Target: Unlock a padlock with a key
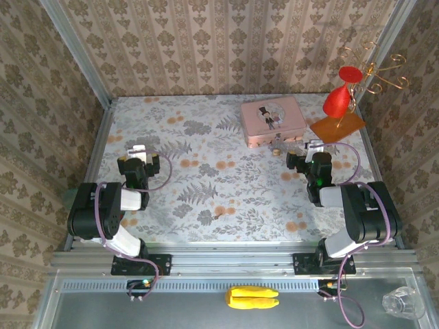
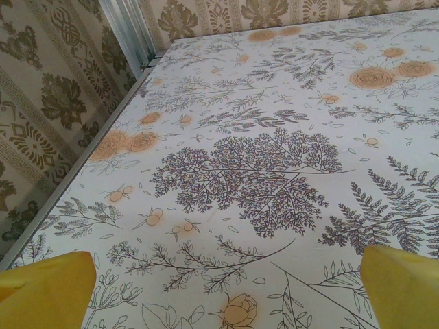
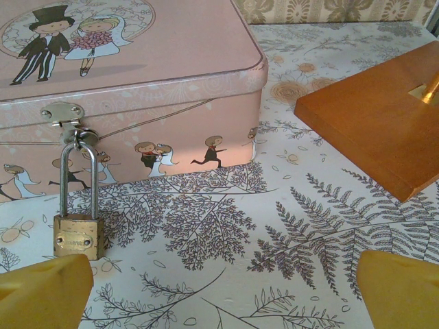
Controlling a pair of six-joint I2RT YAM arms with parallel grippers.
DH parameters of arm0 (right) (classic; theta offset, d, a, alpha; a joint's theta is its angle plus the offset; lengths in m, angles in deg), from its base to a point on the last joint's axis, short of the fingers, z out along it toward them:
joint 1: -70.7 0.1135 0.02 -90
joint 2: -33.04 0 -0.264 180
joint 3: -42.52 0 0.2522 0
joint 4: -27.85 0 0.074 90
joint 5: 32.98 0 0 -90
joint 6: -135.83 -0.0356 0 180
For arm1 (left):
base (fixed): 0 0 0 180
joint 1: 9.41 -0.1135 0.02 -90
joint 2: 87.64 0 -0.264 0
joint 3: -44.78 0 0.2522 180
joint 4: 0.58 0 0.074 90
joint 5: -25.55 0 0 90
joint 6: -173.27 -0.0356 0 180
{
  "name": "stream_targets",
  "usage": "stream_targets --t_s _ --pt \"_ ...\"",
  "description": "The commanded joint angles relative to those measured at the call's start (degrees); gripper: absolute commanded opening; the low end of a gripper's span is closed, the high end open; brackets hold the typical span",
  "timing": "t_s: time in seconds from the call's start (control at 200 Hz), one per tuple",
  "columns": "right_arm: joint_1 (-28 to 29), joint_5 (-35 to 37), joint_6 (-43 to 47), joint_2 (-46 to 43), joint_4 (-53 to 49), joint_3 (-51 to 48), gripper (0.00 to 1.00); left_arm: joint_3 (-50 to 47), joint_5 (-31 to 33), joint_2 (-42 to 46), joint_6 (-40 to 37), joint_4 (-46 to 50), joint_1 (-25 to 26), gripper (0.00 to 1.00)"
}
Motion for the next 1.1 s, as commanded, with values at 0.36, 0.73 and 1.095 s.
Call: stream_targets --t_s 0.36,0.73,1.095 --pt "-0.32 -0.91 0.17 -0.22 -0.15 1.07 1.0 0.63 -0.54 0.39 0.68 -0.33 -0.28 1.0" --pt "-0.33 -1.0 0.11 -0.31 0.2 0.84 1.0 0.61 -1.04 0.4 0.94 -0.18 -0.61 1.0" --pt "0.55 -1.3 1.2 -7.39 -8.45 2.46 1.0 -2.63 -0.65 11.94 -7.41 2.74 5.85 1.0"
